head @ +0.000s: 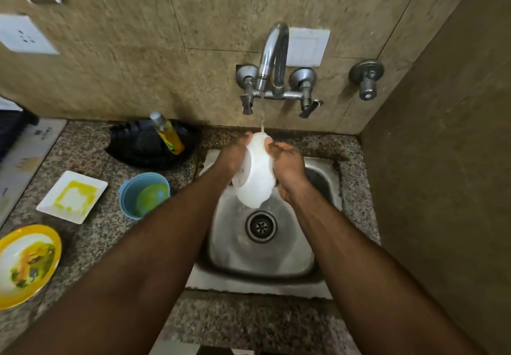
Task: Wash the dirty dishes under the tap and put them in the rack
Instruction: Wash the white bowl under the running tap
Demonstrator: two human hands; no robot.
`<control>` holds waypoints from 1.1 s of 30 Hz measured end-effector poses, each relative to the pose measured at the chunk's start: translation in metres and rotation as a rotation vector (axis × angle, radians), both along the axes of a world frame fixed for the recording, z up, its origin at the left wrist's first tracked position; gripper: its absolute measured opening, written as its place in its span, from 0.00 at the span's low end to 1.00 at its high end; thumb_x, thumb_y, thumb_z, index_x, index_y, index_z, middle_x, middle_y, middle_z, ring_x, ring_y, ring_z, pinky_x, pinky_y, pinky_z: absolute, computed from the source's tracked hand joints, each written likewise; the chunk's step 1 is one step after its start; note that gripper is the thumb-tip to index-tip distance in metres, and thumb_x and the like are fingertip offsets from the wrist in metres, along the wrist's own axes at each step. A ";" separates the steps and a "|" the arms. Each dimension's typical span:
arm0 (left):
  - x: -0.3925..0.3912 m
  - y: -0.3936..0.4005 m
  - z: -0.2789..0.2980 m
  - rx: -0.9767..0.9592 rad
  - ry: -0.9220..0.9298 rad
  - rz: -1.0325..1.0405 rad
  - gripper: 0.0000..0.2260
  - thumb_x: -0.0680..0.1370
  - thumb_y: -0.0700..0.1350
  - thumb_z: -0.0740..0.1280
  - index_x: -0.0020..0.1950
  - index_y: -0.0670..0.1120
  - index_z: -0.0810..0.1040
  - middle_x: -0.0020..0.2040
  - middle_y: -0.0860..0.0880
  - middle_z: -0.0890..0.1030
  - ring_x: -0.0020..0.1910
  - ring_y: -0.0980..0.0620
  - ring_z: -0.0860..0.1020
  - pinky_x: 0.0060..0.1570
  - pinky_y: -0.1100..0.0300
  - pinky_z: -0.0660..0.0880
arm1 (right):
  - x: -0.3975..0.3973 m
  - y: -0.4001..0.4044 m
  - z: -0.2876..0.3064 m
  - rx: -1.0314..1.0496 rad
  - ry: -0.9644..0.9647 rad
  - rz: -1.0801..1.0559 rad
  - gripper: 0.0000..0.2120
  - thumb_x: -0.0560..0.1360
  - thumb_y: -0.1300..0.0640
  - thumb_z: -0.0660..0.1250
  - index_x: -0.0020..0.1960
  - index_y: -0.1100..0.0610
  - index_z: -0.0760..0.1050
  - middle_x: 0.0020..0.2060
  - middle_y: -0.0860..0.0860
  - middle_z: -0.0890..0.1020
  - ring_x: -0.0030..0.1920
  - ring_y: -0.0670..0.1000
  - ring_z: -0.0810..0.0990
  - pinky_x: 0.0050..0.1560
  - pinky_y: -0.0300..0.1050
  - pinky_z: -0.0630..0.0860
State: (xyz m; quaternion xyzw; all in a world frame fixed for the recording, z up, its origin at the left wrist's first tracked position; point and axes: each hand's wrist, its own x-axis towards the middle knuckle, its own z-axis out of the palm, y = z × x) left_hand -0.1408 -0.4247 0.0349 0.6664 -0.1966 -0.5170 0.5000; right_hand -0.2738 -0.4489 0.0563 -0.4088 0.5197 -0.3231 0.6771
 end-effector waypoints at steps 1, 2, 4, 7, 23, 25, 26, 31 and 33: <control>0.001 0.004 0.000 0.011 0.006 -0.017 0.18 0.81 0.59 0.66 0.57 0.45 0.84 0.51 0.47 0.85 0.50 0.48 0.82 0.57 0.54 0.77 | -0.003 -0.004 0.003 0.005 0.002 0.010 0.10 0.77 0.53 0.71 0.40 0.56 0.83 0.44 0.62 0.85 0.43 0.59 0.82 0.52 0.63 0.80; 0.001 0.008 0.000 0.010 0.034 -0.016 0.21 0.80 0.61 0.67 0.59 0.45 0.84 0.52 0.46 0.86 0.52 0.47 0.83 0.58 0.53 0.79 | -0.007 -0.007 0.007 0.015 0.005 0.030 0.10 0.78 0.53 0.71 0.43 0.59 0.83 0.47 0.64 0.85 0.44 0.59 0.82 0.53 0.65 0.80; 0.000 0.019 0.000 -0.025 0.134 -0.002 0.18 0.82 0.58 0.65 0.57 0.44 0.84 0.46 0.48 0.88 0.46 0.49 0.85 0.45 0.56 0.82 | -0.014 -0.014 0.011 0.040 0.022 0.098 0.14 0.79 0.52 0.70 0.50 0.64 0.82 0.52 0.66 0.84 0.46 0.61 0.82 0.55 0.66 0.79; 0.003 0.038 -0.006 -0.060 0.234 -0.047 0.18 0.84 0.56 0.62 0.58 0.43 0.83 0.45 0.47 0.88 0.43 0.49 0.86 0.35 0.59 0.81 | -0.025 -0.023 0.012 0.054 0.079 0.224 0.16 0.79 0.50 0.70 0.52 0.64 0.82 0.48 0.61 0.86 0.45 0.60 0.84 0.54 0.61 0.81; 0.003 0.050 -0.024 -0.153 0.308 0.146 0.13 0.79 0.46 0.72 0.58 0.38 0.84 0.56 0.37 0.85 0.57 0.35 0.83 0.61 0.40 0.79 | 0.016 0.002 -0.027 -0.760 0.990 0.456 0.27 0.83 0.43 0.52 0.79 0.51 0.62 0.77 0.60 0.65 0.76 0.63 0.63 0.75 0.58 0.63; 0.001 0.050 -0.028 -0.161 0.308 0.186 0.12 0.80 0.46 0.70 0.59 0.40 0.84 0.57 0.36 0.85 0.60 0.34 0.82 0.63 0.40 0.78 | 0.022 0.024 -0.027 -0.854 0.971 0.516 0.28 0.83 0.47 0.52 0.82 0.51 0.56 0.81 0.60 0.56 0.80 0.64 0.53 0.79 0.58 0.56; 0.000 0.052 -0.029 -0.170 0.311 0.203 0.12 0.82 0.46 0.69 0.60 0.41 0.84 0.59 0.37 0.85 0.61 0.36 0.82 0.64 0.41 0.77 | 0.024 0.035 -0.025 -0.901 0.930 0.541 0.29 0.82 0.49 0.52 0.82 0.51 0.56 0.82 0.58 0.54 0.81 0.63 0.49 0.79 0.58 0.54; 0.002 0.062 -0.035 -0.183 0.302 0.243 0.14 0.82 0.49 0.68 0.65 0.45 0.81 0.62 0.40 0.84 0.63 0.39 0.82 0.64 0.44 0.77 | 0.035 0.048 -0.022 -0.863 0.844 0.559 0.31 0.80 0.48 0.45 0.82 0.54 0.54 0.82 0.51 0.55 0.82 0.56 0.47 0.80 0.56 0.52; 0.001 0.068 -0.034 -0.175 0.240 0.234 0.10 0.82 0.47 0.68 0.61 0.46 0.82 0.58 0.40 0.85 0.59 0.38 0.83 0.58 0.44 0.80 | 0.040 0.032 -0.021 -0.671 0.905 0.523 0.29 0.84 0.46 0.47 0.83 0.56 0.50 0.82 0.55 0.53 0.82 0.56 0.50 0.79 0.56 0.55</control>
